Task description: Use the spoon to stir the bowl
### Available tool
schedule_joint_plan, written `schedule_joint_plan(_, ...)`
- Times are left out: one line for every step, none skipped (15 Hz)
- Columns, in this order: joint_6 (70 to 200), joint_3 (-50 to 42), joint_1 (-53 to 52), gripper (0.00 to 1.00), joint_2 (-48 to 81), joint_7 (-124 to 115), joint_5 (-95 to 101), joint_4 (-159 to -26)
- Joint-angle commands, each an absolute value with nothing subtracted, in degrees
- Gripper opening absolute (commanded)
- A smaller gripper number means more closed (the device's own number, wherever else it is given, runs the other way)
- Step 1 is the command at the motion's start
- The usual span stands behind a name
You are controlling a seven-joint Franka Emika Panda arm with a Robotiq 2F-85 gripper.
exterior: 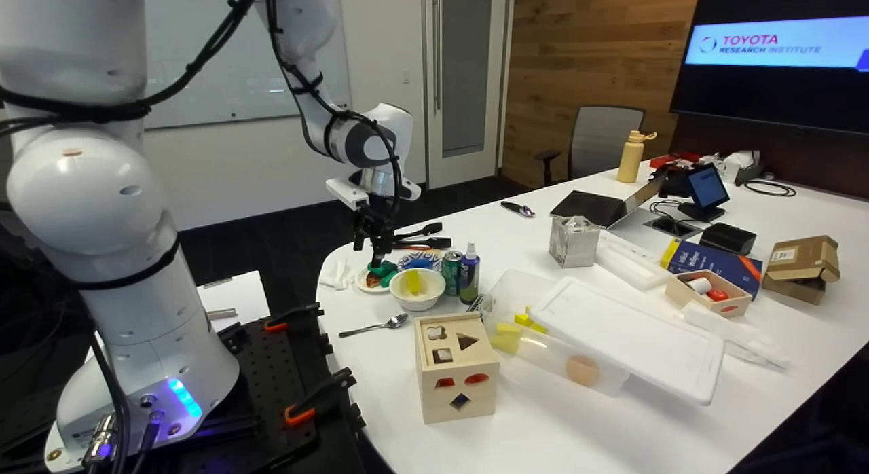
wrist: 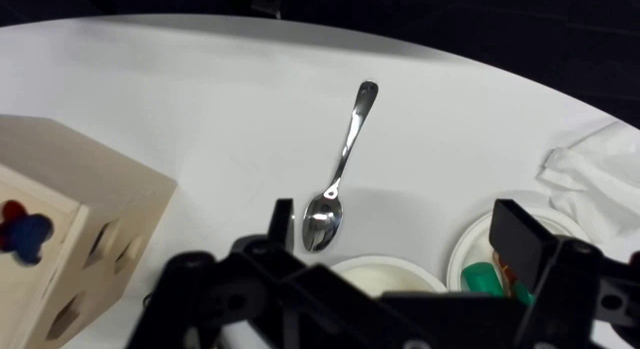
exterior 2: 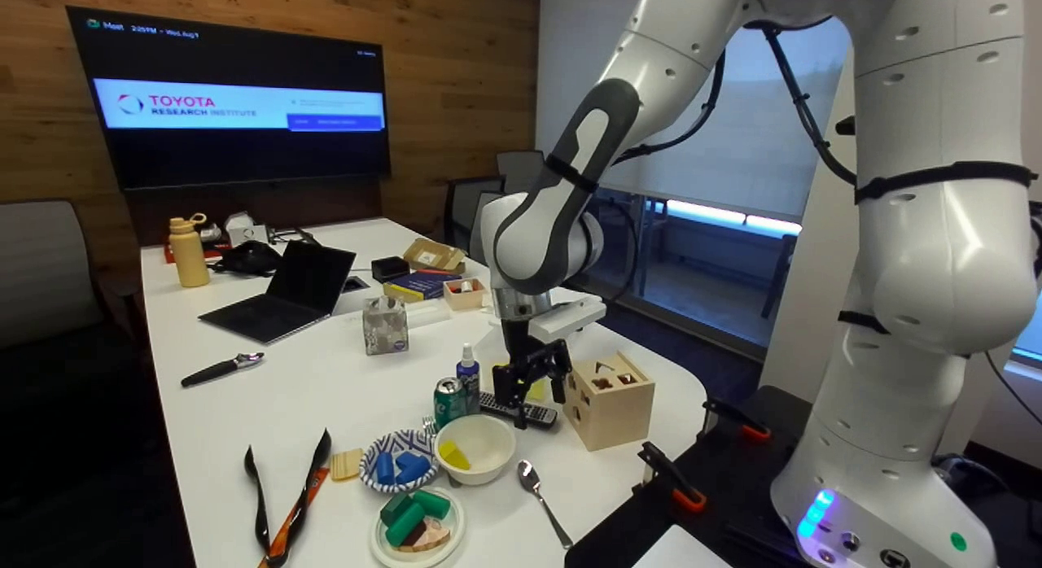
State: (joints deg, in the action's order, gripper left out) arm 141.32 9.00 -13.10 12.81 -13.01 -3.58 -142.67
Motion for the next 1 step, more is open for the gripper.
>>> schedule_joint_plan(140.96,7.79,-12.45,1.00,8.99,-13.91,-0.01,-144.23)
